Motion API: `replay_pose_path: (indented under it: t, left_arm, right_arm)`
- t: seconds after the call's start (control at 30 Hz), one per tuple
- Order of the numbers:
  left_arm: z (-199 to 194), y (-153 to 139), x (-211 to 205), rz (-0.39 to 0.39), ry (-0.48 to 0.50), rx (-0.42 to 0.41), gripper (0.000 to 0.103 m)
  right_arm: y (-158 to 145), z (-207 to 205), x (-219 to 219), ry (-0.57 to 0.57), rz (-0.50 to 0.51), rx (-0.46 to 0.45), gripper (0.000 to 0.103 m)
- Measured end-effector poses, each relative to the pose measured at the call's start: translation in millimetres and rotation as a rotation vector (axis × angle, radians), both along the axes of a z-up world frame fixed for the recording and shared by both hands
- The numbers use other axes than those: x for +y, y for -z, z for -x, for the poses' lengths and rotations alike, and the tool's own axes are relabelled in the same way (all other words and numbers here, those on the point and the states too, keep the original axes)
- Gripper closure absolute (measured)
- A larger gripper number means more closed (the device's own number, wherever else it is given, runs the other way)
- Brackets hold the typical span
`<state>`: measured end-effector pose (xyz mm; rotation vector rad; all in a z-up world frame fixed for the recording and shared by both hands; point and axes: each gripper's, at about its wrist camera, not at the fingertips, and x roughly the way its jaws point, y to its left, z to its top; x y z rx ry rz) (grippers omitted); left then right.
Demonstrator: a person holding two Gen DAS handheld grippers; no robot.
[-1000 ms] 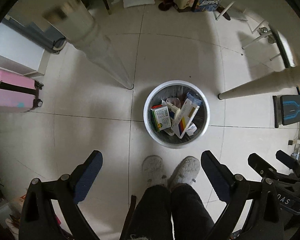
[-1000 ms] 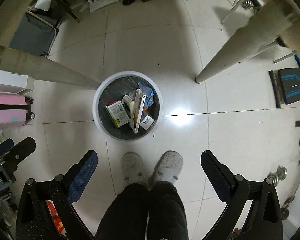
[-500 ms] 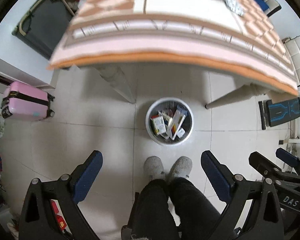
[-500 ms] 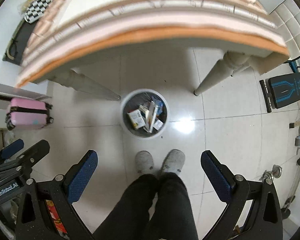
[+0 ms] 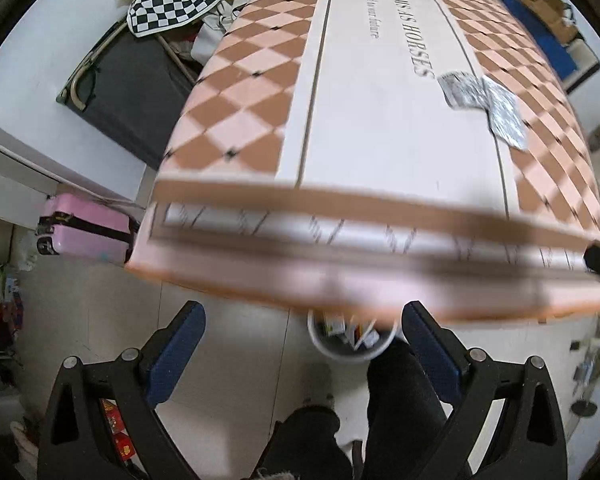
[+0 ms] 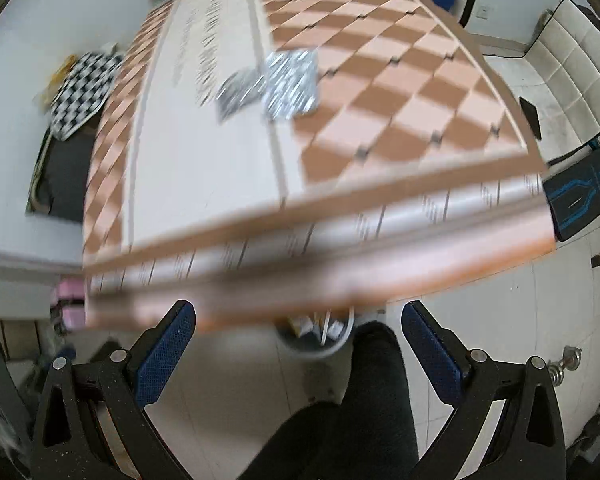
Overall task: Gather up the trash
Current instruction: 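Raise both tools from the bin back over the table, then grasp a foil blister pack with the left tool while the right tool grasps another foil pack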
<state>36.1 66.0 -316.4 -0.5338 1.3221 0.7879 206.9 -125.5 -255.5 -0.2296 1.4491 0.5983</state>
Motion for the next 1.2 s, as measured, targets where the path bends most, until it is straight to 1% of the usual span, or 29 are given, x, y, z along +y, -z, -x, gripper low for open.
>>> replay_pose_path:
  t: [0.03, 0.07, 0.1, 0.2, 0.3, 0.37, 0.43, 0.47, 0.57, 0.6, 0.63, 0.67, 0.73, 0.8, 0.83, 0.87, 0.93, 1.07, 1.1, 1.13, 1.17, 1.2]
  left_arm:
    - [-9.8, -0.8, 5.2, -0.011, 0.039, -0.001, 0.003]
    - [-28.9, 7.2, 12.1, -0.023, 0.029, 0.023, 0.003]
    - [-43.6, 13.4, 19.0, -0.020, 0.019, 0.036, 0.003]
    - [-77.9, 27.9, 37.3, 0.001, -0.024, 0.064, 0.003]
    - [-103.9, 36.4, 51.9, -0.003, -0.024, 0.080, 0.003]
    - [-115.8, 38.8, 59.7, -0.013, -0.032, 0.101, 0.003]
    - [-123.7, 41.2, 65.8, -0.010, -0.040, 0.106, 0.003]
    - [-127.2, 42.8, 69.3, -0.008, -0.048, 0.113, 0.003]
    - [-134.8, 46.1, 73.4, 0.006, -0.055, 0.121, 0.003]
    - [-136.4, 45.9, 73.2, 0.008, -0.049, 0.121, 0.003]
    - [-137.6, 45.7, 72.4, 0.009, -0.039, 0.118, 0.003]
    - [-141.4, 44.7, 71.5, 0.014, -0.045, 0.135, 0.003]
    - [-153.0, 41.4, 67.6, -0.002, 0.024, 0.137, 0.003]
    - [-171.2, 36.2, 60.6, -0.038, 0.143, 0.141, 0.003]
    - [-180.1, 33.9, 57.2, -0.050, 0.200, 0.138, 0.003]
    - [-188.5, 32.4, 54.2, -0.060, 0.247, 0.137, 0.003]
    - [-213.8, 29.4, 41.4, -0.084, 0.412, 0.141, 0.003]
    - [-252.4, 33.4, 13.3, -0.132, 0.741, 0.198, 0.003]
    - [-264.8, 35.4, 4.7, -0.137, 0.814, 0.217, 0.003]
    - [-269.7, 37.4, 3.4, -0.134, 0.859, 0.226, 0.003]
    - [-276.0, 42.4, -2.1, -0.114, 0.931, 0.250, 0.003]
    - [-280.0, 45.7, -1.9, -0.105, 0.964, 0.266, 0.003]
  right_arm:
    - [7.8, -24.4, 12.0, 0.005, 0.010, -0.002, 0.000]
    - [15.7, -40.1, 22.9, 0.007, 0.019, -0.002, 0.000]
    - [25.9, -60.2, 34.7, 0.007, 0.030, 0.005, 0.000]
    - [59.2, -114.7, 75.5, -0.007, 0.068, 0.043, 0.005]
    - [84.7, -146.2, 110.9, -0.040, 0.105, 0.058, 0.005]
    - [98.7, -159.0, 131.7, -0.058, 0.120, 0.072, 0.008]
    - [107.4, -165.2, 149.1, -0.081, 0.139, 0.077, 0.020]
    - [111.8, -165.5, 158.0, -0.102, 0.164, 0.071, 0.019]
    - [115.7, -159.1, 176.1, -0.164, 0.230, 0.015, 0.021]
    - [115.7, -157.1, 177.5, -0.170, 0.241, 0.000, 0.026]
    - [114.8, -155.4, 178.2, -0.190, 0.250, -0.018, 0.034]
    - [113.0, -154.5, 178.7, -0.204, 0.244, -0.028, 0.040]
    - [107.4, -160.0, 174.1, -0.230, 0.211, -0.018, 0.050]
    - [103.1, -170.7, 164.3, -0.226, 0.196, 0.004, 0.059]
    - [101.2, -178.7, 157.6, -0.222, 0.206, 0.001, 0.062]
    - [100.8, -186.3, 151.6, -0.217, 0.207, 0.009, 0.062]
    - [100.6, -205.5, 134.7, -0.183, 0.196, 0.046, 0.062]
    - [100.4, -237.0, 106.9, -0.115, 0.195, 0.093, 0.061]
    - [100.0, -244.7, 100.3, -0.091, 0.188, 0.108, 0.059]
    - [99.9, -251.1, 95.0, -0.070, 0.182, 0.121, 0.055]
    - [100.2, -255.5, 91.7, -0.060, 0.178, 0.132, 0.053]
    - [101.0, -259.7, 88.6, -0.050, 0.175, 0.140, 0.052]
